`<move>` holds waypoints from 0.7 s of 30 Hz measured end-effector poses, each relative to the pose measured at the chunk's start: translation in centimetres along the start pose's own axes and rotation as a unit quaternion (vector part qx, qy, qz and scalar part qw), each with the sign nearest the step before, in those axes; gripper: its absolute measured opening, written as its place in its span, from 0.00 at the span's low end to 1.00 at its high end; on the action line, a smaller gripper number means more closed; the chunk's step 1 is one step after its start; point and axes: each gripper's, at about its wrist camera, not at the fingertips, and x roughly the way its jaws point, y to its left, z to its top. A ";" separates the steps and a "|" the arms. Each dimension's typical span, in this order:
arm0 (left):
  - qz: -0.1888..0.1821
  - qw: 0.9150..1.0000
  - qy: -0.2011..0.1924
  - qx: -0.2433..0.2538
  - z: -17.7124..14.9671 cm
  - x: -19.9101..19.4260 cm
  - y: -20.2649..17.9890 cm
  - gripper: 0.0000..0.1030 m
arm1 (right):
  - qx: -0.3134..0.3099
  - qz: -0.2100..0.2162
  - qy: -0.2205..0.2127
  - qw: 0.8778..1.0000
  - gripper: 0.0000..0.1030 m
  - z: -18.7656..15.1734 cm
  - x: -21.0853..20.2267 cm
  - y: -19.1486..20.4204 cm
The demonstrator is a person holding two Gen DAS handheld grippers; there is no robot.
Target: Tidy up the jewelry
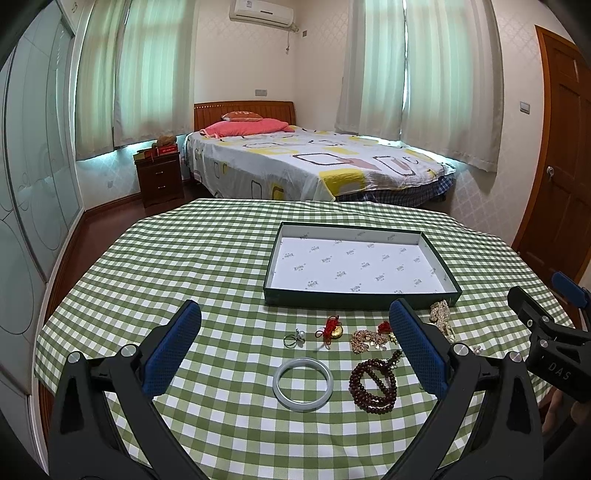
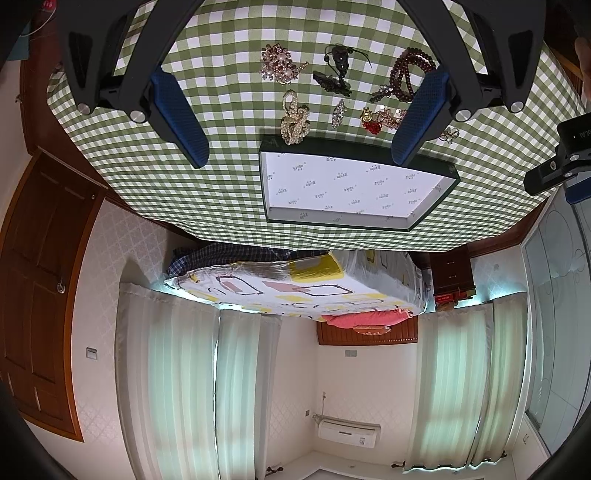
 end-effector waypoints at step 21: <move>0.002 1.000 0.004 0.002 -0.3 0.3 0.0 0.96 | 0.000 0.000 0.000 1.000 0.94 -0.3 0.1 0.0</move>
